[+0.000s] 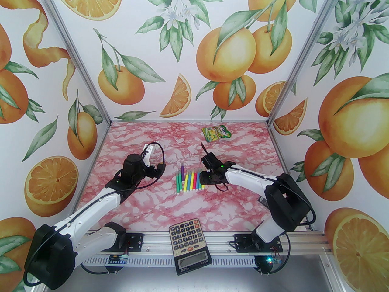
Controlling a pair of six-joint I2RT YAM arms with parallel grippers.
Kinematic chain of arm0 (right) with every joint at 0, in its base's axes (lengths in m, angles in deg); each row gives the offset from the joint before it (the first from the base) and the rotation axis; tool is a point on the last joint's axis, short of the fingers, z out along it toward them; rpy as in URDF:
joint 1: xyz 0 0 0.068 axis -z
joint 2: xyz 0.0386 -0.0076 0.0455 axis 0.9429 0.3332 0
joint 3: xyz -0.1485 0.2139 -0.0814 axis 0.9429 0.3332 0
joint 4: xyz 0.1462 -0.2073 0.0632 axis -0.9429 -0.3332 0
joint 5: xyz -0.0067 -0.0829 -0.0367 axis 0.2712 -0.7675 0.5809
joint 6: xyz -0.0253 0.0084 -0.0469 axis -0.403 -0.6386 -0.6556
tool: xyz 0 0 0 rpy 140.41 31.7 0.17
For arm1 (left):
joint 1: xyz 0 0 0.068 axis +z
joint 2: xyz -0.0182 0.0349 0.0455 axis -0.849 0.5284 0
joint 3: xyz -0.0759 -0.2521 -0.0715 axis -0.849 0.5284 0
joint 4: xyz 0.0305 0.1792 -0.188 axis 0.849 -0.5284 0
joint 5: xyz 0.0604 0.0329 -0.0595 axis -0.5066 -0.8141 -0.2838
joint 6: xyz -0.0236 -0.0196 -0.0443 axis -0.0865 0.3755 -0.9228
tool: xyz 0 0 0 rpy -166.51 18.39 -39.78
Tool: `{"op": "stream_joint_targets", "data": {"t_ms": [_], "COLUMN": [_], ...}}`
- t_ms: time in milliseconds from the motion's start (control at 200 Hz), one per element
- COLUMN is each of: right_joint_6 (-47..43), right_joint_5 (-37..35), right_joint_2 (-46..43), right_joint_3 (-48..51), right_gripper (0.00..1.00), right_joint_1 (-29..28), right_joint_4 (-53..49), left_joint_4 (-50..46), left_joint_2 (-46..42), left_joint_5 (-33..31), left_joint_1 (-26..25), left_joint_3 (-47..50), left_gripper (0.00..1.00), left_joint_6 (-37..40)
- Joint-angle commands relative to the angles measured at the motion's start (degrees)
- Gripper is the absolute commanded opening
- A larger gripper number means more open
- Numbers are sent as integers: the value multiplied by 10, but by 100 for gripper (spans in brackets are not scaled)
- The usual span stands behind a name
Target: Open the pen caps
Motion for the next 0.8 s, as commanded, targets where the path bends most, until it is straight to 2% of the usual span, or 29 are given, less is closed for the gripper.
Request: {"op": "stream_joint_targets", "data": {"t_ms": [0, 595, 621, 796], "right_joint_6": [12, 19, 19, 19], "right_joint_5": [13, 10, 11, 10], "right_joint_2": [14, 52, 54, 62], "right_joint_3": [-20, -30, -30, -32], "right_gripper": [49, 43, 43, 41], "right_joint_1": [-4, -4, -4, -4], "right_joint_4": [16, 20, 20, 20], "left_joint_4": [19, 17, 17, 15], "left_joint_2": [-8, -15, -16, -19], "left_joint_5": [-7, -7, -23, -25], "left_joint_1": [-2, -2, -2, -2], "left_joint_3": [7, 9, 10, 11], "left_gripper": [100, 100, 100, 100], "left_joint_6": [-1, 3, 3, 5]}}
